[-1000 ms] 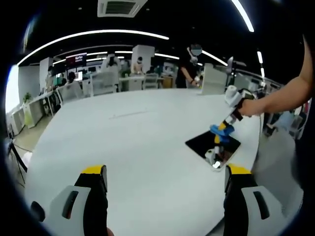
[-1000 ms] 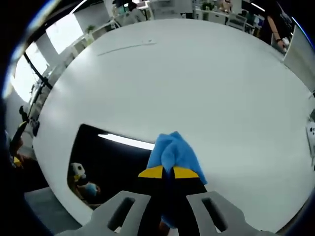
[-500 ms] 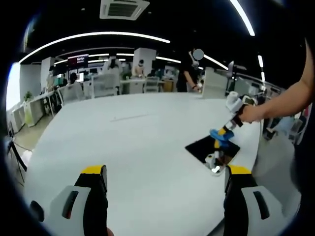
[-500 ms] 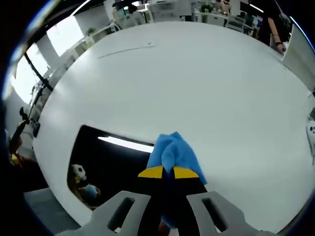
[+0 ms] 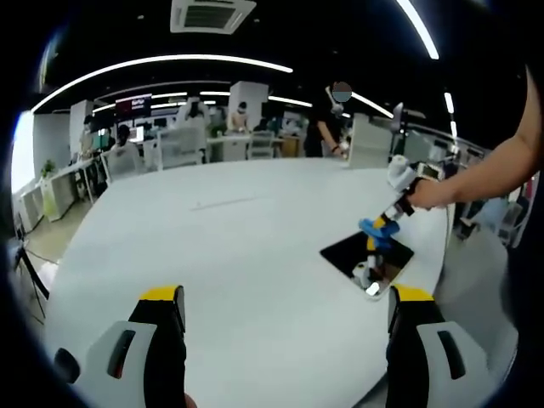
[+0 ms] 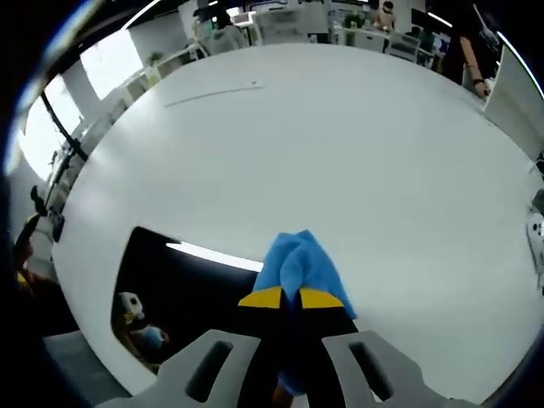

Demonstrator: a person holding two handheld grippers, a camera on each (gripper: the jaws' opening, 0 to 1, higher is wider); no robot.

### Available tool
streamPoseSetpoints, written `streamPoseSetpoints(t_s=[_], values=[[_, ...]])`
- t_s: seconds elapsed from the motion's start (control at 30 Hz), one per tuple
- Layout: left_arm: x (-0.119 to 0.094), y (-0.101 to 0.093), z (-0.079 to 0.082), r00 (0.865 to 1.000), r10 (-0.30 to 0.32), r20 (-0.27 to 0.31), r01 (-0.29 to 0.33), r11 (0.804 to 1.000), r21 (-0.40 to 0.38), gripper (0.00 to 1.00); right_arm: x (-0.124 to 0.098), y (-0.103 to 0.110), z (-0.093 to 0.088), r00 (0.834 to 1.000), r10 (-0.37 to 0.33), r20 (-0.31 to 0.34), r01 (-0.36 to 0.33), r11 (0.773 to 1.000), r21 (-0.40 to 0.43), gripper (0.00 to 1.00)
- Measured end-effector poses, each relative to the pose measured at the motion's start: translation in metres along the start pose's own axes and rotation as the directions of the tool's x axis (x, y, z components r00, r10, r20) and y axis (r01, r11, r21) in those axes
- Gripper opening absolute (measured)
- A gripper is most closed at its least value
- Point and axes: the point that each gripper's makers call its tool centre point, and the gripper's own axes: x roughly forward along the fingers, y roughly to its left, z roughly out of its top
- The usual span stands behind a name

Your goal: Wipe the mirror surface with the cleaning cloth until all visible marks leave the cleaned area.

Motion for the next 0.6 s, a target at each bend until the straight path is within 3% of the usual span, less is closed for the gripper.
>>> streamPoseSetpoints(t_s=[0.27,0.33,0.47,0.6], values=[[0.001,-0.004,0.001,1.0,-0.008,-0.008,0.008,1.0,0.008,0.99,-0.001,-0.001,0.005,1.0,-0.007,0.03,0.007,1.0,-0.022,0.0],[-0.001,-0.002,0.005,1.0,-0.008,0.002,0.007,1.0,0.008,0.99,-0.006,-0.006,0.013,0.999,-0.008,0.054,0.009,1.0,-0.016,0.0],[-0.001,0.0,0.005,1.0,-0.004,0.003,0.004,1.0,0.008,0.99,-0.024,-0.019,0.028,0.996,-0.01,0.086,0.01,1.0,0.006,0.0],[-0.001,-0.001,0.005,1.0,-0.007,0.003,0.007,1.0,0.01,0.99,-0.035,-0.043,0.027,0.995,-0.039,0.096,0.037,0.999,0.022,0.0]])
